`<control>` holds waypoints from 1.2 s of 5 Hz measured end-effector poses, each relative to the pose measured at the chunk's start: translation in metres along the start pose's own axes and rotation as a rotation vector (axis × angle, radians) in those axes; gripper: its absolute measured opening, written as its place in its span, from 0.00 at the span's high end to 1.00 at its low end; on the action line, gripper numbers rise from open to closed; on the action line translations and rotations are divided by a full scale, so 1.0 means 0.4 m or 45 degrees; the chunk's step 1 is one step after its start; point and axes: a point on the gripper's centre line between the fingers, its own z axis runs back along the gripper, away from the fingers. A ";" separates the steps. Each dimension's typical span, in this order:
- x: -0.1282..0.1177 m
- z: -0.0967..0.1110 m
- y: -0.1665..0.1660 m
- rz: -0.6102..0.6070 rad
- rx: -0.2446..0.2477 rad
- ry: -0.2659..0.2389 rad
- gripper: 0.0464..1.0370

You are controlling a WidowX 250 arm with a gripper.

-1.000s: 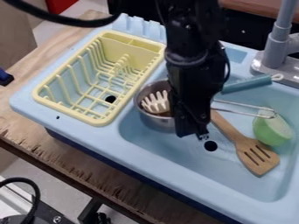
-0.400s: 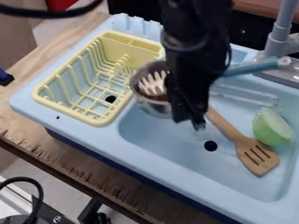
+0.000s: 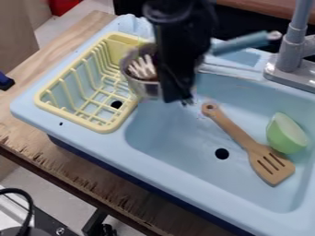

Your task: Put the silver pot on the yellow basket.

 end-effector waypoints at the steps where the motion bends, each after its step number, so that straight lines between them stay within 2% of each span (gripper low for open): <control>1: -0.030 0.001 0.050 0.036 0.007 -0.026 0.98; 2: -0.065 -0.005 0.092 0.091 0.056 -0.026 0.98; 3: -0.101 -0.012 0.117 0.105 0.069 -0.018 0.98; 5: -0.151 -0.040 0.150 0.133 0.049 0.047 0.98; 6: -0.152 -0.059 0.156 0.145 0.045 0.061 0.98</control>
